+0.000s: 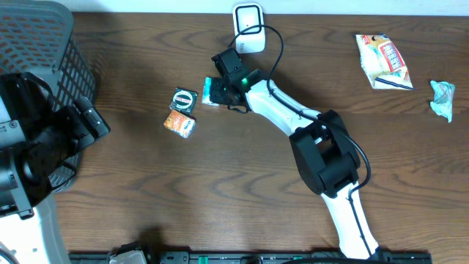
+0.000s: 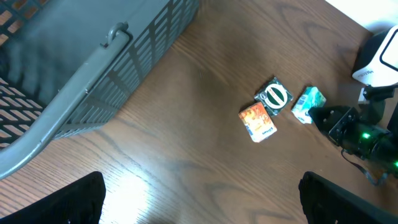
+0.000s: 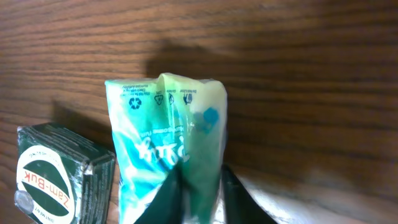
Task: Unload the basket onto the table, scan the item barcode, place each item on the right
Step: 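Grasp the teal tissue pack with the right gripper, then move the tissue pack right and set it on the table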
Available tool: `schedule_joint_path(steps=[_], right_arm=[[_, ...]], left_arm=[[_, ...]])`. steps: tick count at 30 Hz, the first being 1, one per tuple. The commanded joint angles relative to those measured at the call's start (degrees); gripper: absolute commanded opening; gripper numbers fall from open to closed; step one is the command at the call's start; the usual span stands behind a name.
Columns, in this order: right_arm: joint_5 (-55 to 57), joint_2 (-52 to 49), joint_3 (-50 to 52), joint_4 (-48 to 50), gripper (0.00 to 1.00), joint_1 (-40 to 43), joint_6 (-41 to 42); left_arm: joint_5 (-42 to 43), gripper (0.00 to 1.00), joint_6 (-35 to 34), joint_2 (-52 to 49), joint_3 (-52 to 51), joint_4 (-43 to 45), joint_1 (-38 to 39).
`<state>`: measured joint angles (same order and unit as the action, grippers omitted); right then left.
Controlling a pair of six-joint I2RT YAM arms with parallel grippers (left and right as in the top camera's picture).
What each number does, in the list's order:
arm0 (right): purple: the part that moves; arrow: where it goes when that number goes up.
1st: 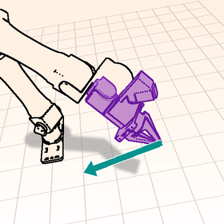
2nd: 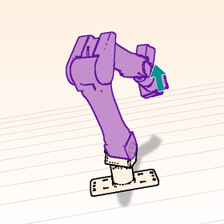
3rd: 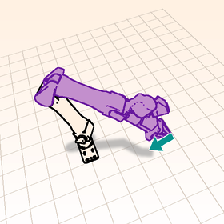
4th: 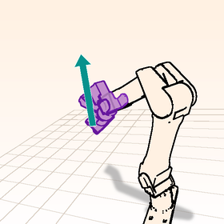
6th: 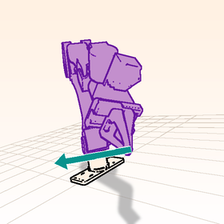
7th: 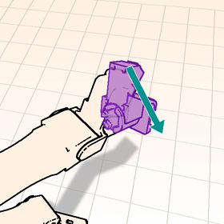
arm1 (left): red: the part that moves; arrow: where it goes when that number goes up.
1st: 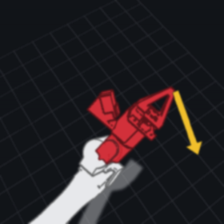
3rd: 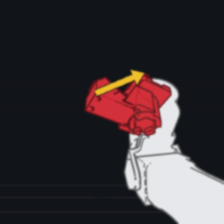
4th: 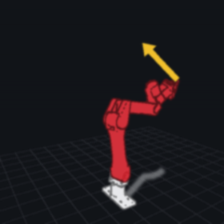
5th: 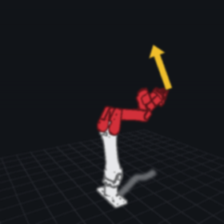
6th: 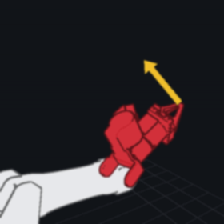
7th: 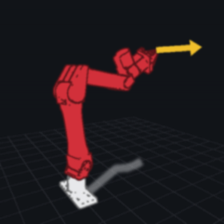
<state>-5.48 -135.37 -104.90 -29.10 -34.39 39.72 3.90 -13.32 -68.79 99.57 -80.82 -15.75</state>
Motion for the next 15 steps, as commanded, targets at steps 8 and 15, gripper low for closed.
schedule_joint_path(steps=[8, 15], right_arm=[[2.1, 2.4, 0.5, -19.5, 0.01, 4.8, -1.9], [2.6, 7.2, 0.5, -30.0, 0.01, 5.6, -6.3]], left_arm=[[-0.5, 0.97, -0.1, 0.0, -0.5, -0.1, -0.3], [-0.5, 0.98, -0.1, 0.0, -0.5, -0.1, -0.3]])
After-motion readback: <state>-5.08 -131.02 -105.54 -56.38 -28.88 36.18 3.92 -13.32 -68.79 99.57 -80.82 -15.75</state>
